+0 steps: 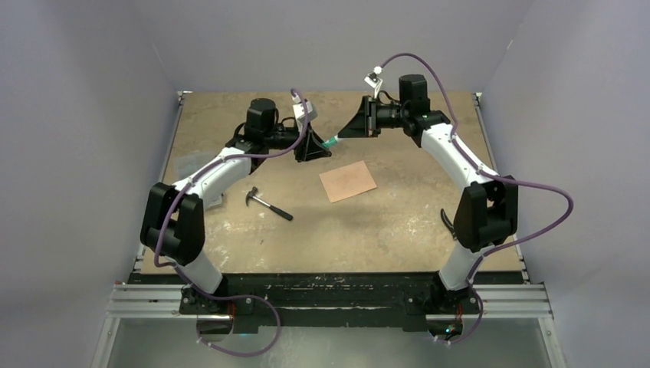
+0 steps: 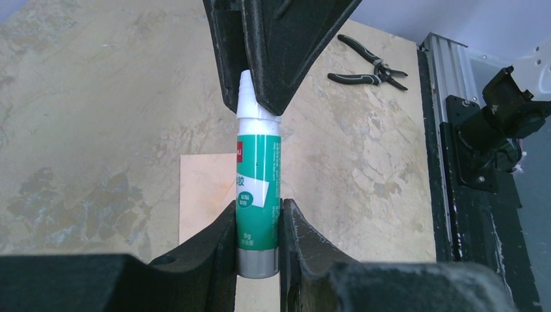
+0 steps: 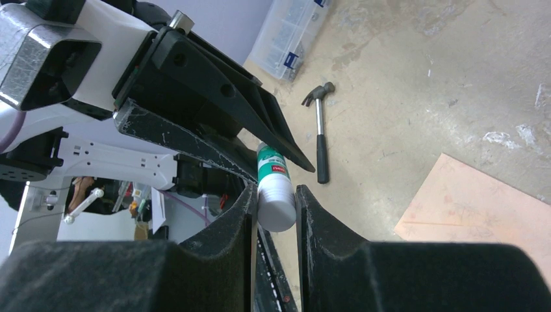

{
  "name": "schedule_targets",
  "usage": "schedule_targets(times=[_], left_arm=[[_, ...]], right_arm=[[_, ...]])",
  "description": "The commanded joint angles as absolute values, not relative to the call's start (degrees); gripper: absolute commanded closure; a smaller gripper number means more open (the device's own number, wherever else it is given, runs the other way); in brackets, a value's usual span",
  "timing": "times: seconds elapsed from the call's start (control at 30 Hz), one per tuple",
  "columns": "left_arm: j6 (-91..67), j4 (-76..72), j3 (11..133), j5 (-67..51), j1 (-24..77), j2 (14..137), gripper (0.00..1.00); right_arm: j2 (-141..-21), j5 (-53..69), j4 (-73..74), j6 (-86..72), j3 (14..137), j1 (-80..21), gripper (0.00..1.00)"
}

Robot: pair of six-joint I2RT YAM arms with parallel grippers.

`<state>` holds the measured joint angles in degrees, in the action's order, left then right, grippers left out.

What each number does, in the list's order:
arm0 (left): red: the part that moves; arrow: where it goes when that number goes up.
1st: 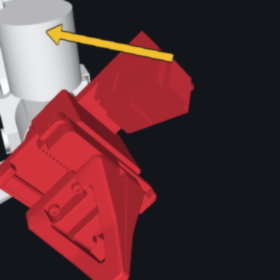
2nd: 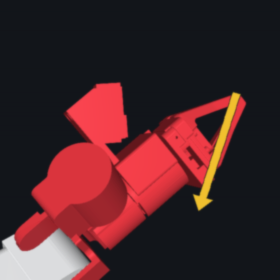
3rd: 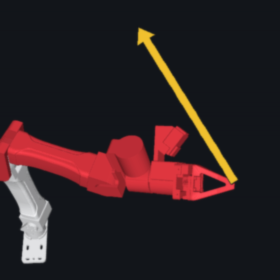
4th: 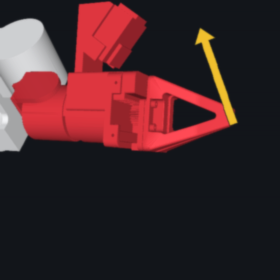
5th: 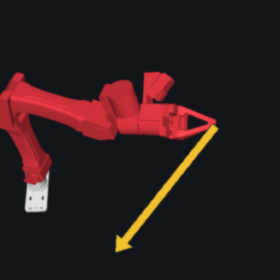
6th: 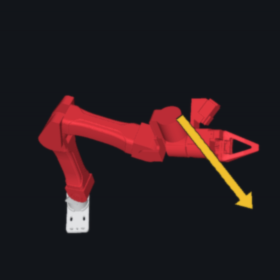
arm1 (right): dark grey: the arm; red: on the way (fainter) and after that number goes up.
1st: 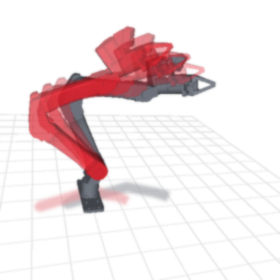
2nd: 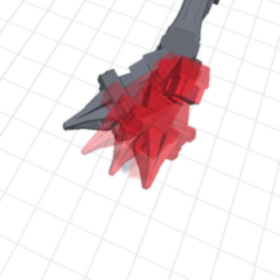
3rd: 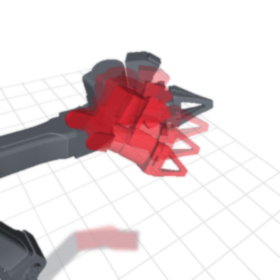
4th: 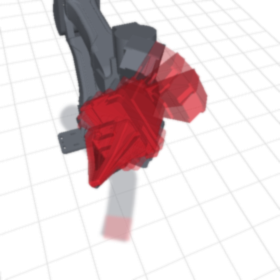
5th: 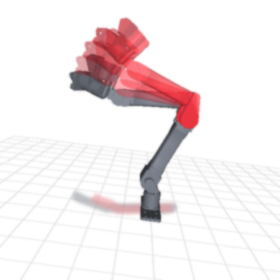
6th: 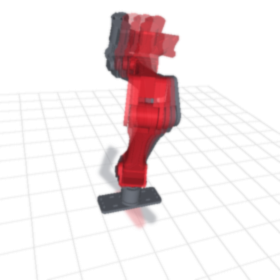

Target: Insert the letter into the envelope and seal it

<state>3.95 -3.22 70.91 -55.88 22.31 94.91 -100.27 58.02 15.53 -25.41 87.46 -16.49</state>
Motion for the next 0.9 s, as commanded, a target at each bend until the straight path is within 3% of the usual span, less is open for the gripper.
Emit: schedule_targets(times=[0.0, 0.57, 0.7, 0.87], left_arm=[[-3.9, -24.5, 69.7, -51.0, 24.5, 90.9, 1.00], [5.7, -22.9, 76.9, -55.3, 25.2, 94.0, 1.00], [2.3, -26.3, 77.1, -55.2, 25.9, 94.8, 1.00], [7.5, -16.4, 73.1, -55.1, 24.9, 90.9, 1.00]], right_arm=[[-100.4, 63.1, 14.1, -26.9, 85.3, -20.4, 1.00], [-102.4, 64.6, 22.8, -17.0, 82.6, -26.0, 1.00], [-102.0, 58.2, 25.6, -17.0, 84.8, -26.2, 1.00], [-95.0, 49.0, 13.8, -28.6, 83.4, -19.7, 0.85]])
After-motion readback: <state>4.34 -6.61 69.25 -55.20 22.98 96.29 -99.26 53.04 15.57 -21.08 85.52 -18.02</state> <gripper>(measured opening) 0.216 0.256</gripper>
